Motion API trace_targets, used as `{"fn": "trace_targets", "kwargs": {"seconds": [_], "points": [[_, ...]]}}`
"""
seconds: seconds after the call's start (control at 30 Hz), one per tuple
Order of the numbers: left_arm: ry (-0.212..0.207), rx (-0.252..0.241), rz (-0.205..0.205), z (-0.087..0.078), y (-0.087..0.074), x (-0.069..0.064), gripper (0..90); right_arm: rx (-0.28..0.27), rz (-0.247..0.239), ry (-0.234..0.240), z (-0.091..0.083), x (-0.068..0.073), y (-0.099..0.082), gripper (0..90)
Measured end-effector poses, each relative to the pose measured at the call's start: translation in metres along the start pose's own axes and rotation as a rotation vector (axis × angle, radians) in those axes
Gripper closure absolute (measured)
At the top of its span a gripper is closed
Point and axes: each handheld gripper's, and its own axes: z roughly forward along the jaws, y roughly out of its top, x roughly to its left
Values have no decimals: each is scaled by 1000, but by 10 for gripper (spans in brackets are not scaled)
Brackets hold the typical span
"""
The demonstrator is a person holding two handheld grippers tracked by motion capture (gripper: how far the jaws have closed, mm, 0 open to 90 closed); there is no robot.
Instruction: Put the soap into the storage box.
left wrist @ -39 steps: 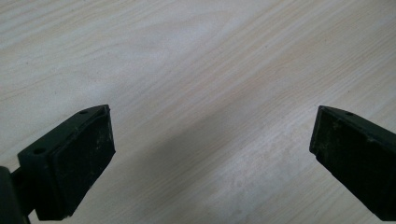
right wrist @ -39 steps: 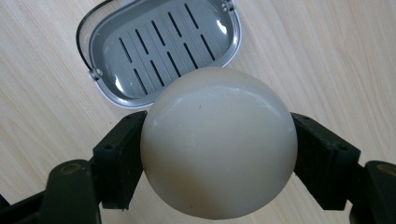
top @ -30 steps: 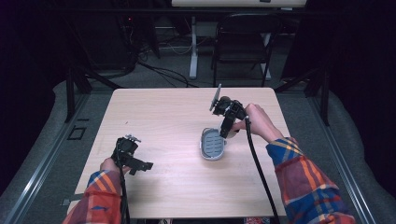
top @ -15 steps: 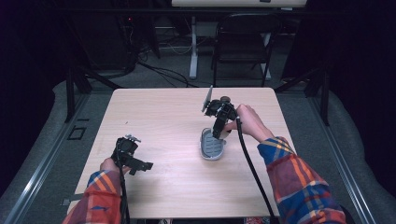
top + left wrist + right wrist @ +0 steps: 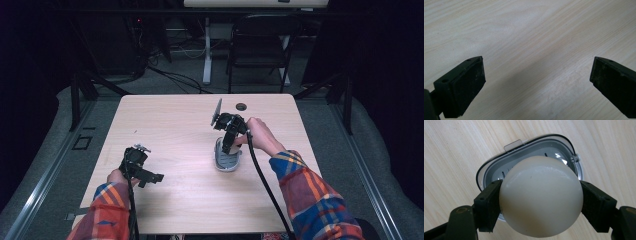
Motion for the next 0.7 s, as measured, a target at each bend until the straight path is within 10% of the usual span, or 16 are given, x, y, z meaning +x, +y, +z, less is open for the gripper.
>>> {"fn": "trace_targets", "kwargs": {"seconds": [0.7], "points": [[-1,0,0,0,0,0,0,-5,-3,32,26,0,-5,244]]}}
